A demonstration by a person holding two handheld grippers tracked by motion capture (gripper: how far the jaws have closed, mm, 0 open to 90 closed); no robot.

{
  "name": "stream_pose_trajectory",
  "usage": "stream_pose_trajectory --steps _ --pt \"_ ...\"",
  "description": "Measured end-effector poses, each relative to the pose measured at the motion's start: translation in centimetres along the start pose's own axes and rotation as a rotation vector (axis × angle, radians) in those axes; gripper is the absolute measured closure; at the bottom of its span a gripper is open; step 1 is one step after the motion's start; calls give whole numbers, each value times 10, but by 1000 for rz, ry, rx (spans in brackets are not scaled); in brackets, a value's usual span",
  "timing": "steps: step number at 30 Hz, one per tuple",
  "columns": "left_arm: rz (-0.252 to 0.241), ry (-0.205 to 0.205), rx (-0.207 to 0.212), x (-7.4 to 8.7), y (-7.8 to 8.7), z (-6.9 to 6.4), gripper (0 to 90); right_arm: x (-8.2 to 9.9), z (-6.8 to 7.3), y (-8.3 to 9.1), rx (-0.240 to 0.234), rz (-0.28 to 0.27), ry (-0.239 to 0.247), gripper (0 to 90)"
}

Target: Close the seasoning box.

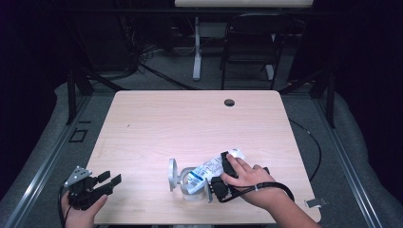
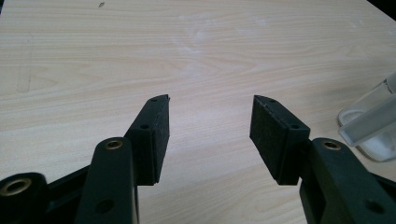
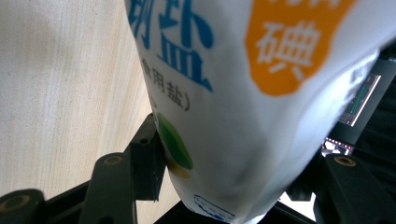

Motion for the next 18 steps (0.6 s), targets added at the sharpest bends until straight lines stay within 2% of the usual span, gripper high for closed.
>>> stream_pose_trajectory --steps 18 --pt "2 0 0 0 -1 0 479 0 -1 1 6 5 13 431"
Point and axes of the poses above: each handheld gripper's, and its own axes: y roughly backward along the jaws, x roughly out of its underside, z roughly to its left, the point moved 5 cm from there along -y, roughly forward along the jaws, and after that the axes turned 6 degrees about -y, right-handed, at the moved point
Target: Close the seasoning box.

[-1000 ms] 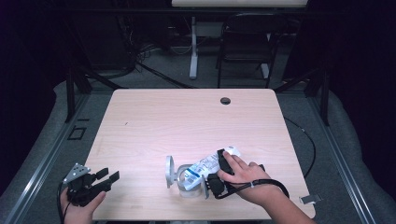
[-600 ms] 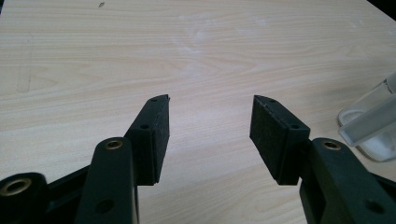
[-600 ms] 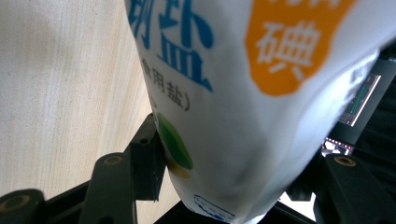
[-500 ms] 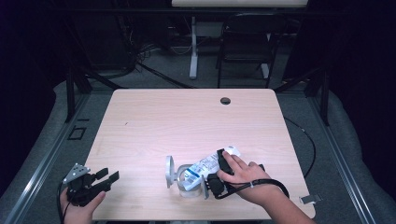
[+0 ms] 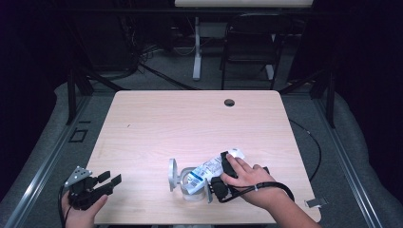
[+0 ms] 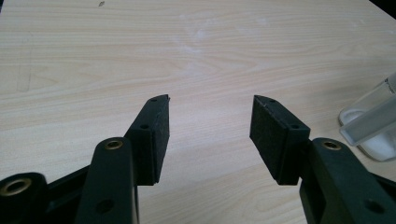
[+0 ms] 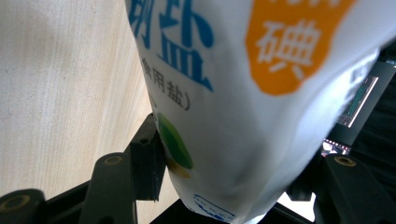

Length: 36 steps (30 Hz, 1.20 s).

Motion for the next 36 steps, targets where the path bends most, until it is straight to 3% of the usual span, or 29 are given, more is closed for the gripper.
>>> stream_pose_trajectory --steps 36 --pt "-3 3 -3 0 0 1 479 -1 -2 0 8 -3 31 433"
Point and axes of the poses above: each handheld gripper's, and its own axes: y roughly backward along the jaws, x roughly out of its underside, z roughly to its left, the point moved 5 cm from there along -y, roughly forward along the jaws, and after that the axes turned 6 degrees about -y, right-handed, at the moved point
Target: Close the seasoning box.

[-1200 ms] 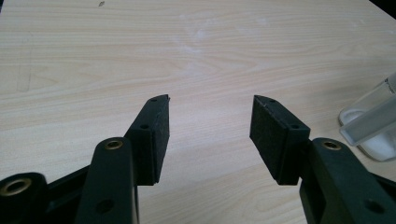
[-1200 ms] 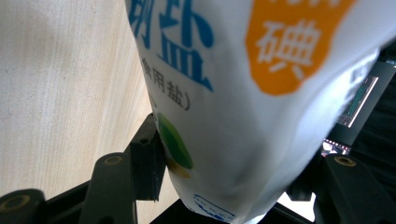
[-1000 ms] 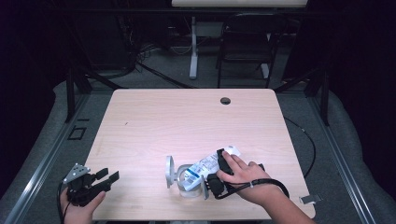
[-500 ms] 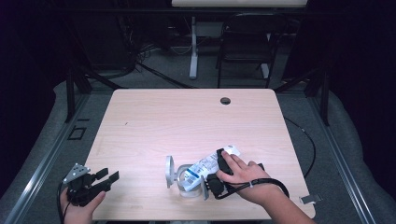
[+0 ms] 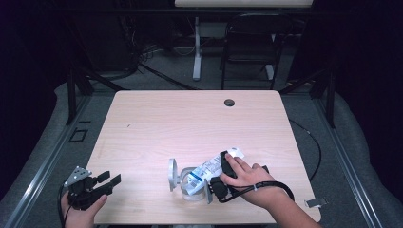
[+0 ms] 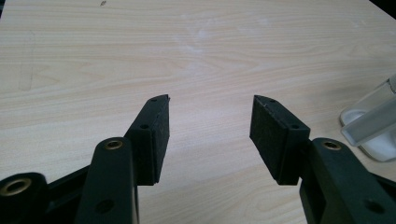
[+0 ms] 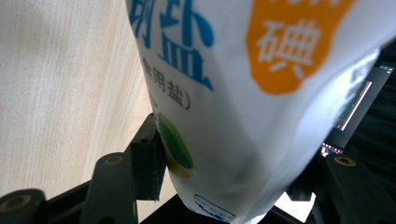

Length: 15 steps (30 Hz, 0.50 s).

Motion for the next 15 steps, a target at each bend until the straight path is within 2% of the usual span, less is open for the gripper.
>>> stream_pose_trajectory --steps 15 --pt "3 2 1 0 0 1 479 0 -1 1 10 9 23 434"
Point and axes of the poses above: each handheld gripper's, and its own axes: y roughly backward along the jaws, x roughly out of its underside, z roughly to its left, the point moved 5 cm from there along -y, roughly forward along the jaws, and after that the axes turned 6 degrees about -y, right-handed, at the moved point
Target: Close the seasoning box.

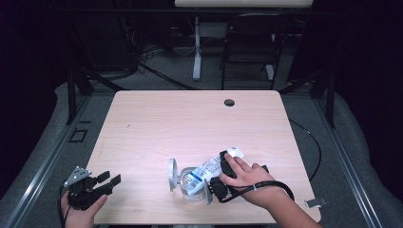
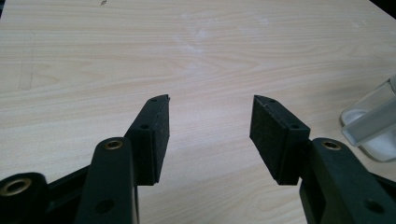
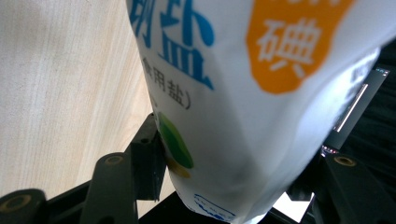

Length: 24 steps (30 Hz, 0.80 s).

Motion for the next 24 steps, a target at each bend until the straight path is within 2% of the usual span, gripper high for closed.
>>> stream_pose_trajectory --steps 6,8,24 --pt "2 1 -1 1 0 1 479 0 -1 1 10 12 23 435" --pt "0 2 -3 1 0 1 478 -1 -1 0 12 0 20 436" --pt "-2 4 -3 1 0 1 479 -1 -1 1 24 2 41 441"
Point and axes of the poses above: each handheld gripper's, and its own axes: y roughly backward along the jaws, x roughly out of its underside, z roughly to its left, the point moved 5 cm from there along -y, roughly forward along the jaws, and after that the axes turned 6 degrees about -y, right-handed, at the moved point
